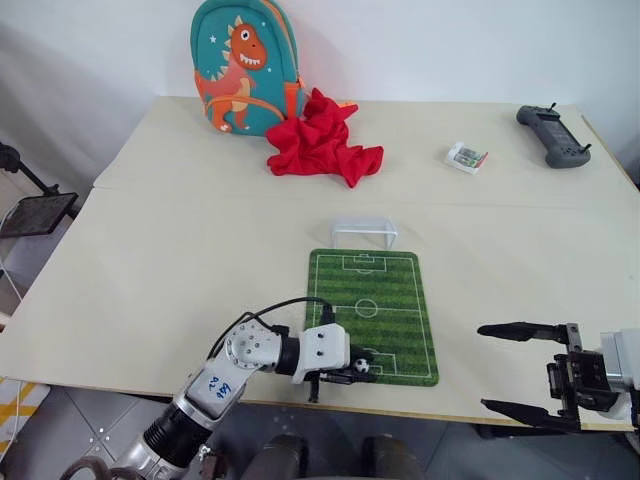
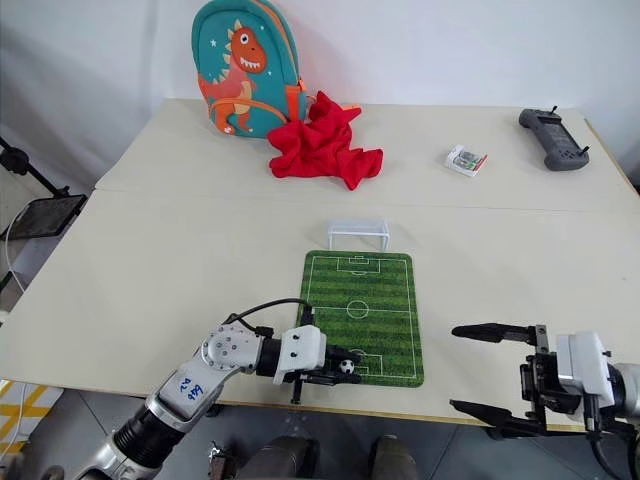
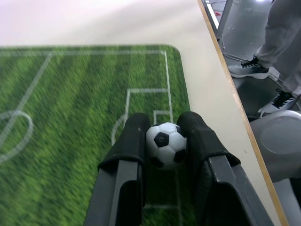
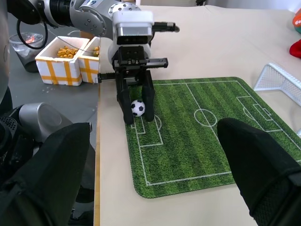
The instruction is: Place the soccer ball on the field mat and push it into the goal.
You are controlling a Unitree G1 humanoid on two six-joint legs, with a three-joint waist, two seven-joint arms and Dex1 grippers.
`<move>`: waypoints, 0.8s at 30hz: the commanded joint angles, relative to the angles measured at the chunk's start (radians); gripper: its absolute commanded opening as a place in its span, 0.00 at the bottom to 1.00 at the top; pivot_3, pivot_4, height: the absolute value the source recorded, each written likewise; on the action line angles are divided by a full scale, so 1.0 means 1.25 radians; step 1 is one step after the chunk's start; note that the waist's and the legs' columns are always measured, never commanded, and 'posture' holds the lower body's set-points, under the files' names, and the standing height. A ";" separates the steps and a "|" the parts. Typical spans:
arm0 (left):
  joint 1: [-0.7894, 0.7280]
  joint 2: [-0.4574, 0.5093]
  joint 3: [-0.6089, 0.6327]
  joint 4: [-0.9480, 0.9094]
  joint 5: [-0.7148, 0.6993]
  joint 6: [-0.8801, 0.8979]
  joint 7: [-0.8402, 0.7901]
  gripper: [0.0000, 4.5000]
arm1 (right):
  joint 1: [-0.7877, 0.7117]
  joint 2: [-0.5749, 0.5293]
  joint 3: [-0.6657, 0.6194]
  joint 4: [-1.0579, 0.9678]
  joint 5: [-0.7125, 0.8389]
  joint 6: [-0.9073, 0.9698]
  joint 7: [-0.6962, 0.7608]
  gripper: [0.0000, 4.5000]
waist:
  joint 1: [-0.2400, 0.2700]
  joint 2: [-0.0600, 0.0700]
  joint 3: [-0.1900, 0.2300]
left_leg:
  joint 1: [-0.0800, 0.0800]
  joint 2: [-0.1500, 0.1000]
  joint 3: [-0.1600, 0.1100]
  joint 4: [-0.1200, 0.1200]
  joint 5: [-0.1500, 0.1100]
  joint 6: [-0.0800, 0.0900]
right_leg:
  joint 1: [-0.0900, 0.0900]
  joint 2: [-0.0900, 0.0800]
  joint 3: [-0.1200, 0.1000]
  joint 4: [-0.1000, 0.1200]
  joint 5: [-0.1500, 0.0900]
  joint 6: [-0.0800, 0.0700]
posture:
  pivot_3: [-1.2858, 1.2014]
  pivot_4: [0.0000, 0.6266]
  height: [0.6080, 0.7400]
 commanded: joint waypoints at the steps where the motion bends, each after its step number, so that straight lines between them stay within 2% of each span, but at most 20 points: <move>1: 0.005 -0.004 -0.001 -0.018 0.000 -0.011 0.001 0.48 | -0.008 0.009 -0.020 -0.032 0.006 0.013 -0.002 1.00 | 0.000 0.000 0.000 | 0.000 0.000 0.000 0.000 0.000 0.000 | 0.000 0.000 0.000 0.000 0.000 0.000 | 0.52 0.24 1.00; 4: 0.005 -0.009 -0.002 -0.014 0.003 -0.028 0.002 0.67 | -0.011 0.010 -0.021 -0.039 0.005 0.023 -0.004 1.00 | 0.000 0.000 0.000 | 0.000 0.000 0.000 0.000 0.000 0.000 | 0.000 0.000 0.000 0.000 0.000 0.000 | 0.52 0.24 1.00; 19: 0.008 -0.013 0.017 -0.025 -0.009 -0.061 0.013 0.67 | -0.035 0.018 -0.033 -0.001 -0.020 0.038 -0.005 1.00 | 0.000 0.000 0.000 | 0.000 0.000 0.000 0.000 0.000 0.000 | 0.000 0.000 -0.001 0.001 0.000 0.000 | 0.52 0.24 1.00; 22: 0.013 -0.006 0.036 -0.045 -0.042 -0.060 -0.005 0.67 | -0.038 0.019 -0.039 0.019 -0.029 0.030 0.000 1.00 | 0.000 0.000 0.000 | 0.000 0.000 0.000 0.000 0.000 0.000 | 0.000 0.000 -0.001 0.001 0.000 0.000 | 0.52 0.24 1.00; 24: 0.029 0.015 0.101 -0.074 -0.109 -0.061 -0.027 0.67 | -0.062 0.034 -0.066 0.046 -0.029 0.013 -0.025 1.00 | -0.002 0.000 0.000 | 0.000 0.000 0.000 0.000 0.000 0.000 | 0.000 0.000 -0.001 0.001 0.000 0.000 | 0.52 0.24 1.00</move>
